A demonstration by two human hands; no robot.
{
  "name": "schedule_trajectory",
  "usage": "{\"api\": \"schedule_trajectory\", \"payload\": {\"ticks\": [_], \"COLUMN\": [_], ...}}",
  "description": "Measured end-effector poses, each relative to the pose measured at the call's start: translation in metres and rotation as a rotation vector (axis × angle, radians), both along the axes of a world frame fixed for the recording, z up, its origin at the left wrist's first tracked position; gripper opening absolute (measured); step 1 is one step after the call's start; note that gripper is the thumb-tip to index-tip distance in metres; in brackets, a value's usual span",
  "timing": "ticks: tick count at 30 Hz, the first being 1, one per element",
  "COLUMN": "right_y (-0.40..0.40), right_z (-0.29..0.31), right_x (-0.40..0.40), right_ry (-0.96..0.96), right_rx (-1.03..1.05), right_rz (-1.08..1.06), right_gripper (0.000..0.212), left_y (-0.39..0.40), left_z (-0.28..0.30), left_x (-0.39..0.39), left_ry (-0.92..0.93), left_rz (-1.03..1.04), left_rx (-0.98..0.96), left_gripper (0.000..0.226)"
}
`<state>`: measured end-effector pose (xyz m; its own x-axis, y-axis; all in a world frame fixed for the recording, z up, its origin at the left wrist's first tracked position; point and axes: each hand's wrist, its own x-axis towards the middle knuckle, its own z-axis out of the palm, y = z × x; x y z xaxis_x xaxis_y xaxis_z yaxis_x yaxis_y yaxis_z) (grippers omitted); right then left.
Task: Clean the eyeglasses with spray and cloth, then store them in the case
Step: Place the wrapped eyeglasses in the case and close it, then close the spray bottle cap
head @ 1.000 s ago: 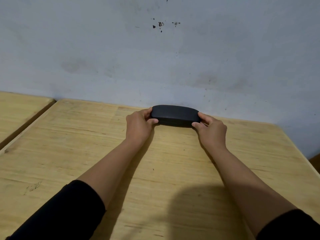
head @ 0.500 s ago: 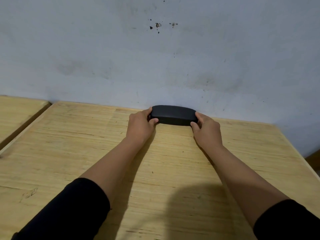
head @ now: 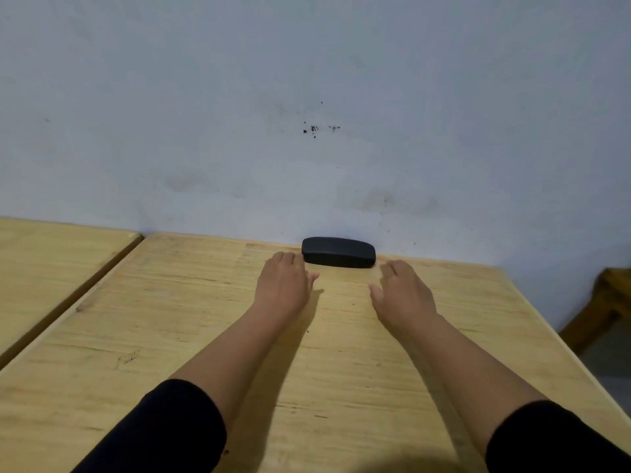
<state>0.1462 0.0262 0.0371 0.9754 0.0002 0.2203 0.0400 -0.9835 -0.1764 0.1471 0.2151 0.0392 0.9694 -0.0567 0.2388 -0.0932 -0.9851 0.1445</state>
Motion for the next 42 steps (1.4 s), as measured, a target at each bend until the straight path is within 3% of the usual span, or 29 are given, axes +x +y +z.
{"api": "schedule_trajectory", "payload": {"ticks": [9, 18, 25, 34, 42], "right_y": [-0.014, -0.072, -0.141, -0.192, -0.205], "right_z": [0.027, 0.079, 0.091, 0.025, -0.023], "right_x": [-0.068, -0.136, -0.204, -0.272, -0.262], "right_ry": [-0.126, -0.311, -0.435, -0.456, -0.463], "right_rx": [0.023, -0.050, -0.008, 0.185, 0.386], "right_rz": [0.054, 0.039, -0.095, -0.214, -0.247], "right_gripper": [0.047, 0.049, 0.050, 0.047, 0.051], "left_y": [-0.011, -0.082, -0.163, -0.234, -0.273], "left_z": [0.027, 0.073, 0.069, 0.006, -0.027], "left_x": [-0.057, -0.114, -0.150, -0.184, -0.182], "left_ry": [-0.198, -0.374, -0.396, -0.186, 0.108], "left_rz": [-0.055, -0.263, -0.445, -0.582, -0.628], "left_rx": [0.034, -0.160, -0.295, -0.356, -0.382], "left_gripper": [0.050, 0.048, 0.052, 0.052, 0.051]}}
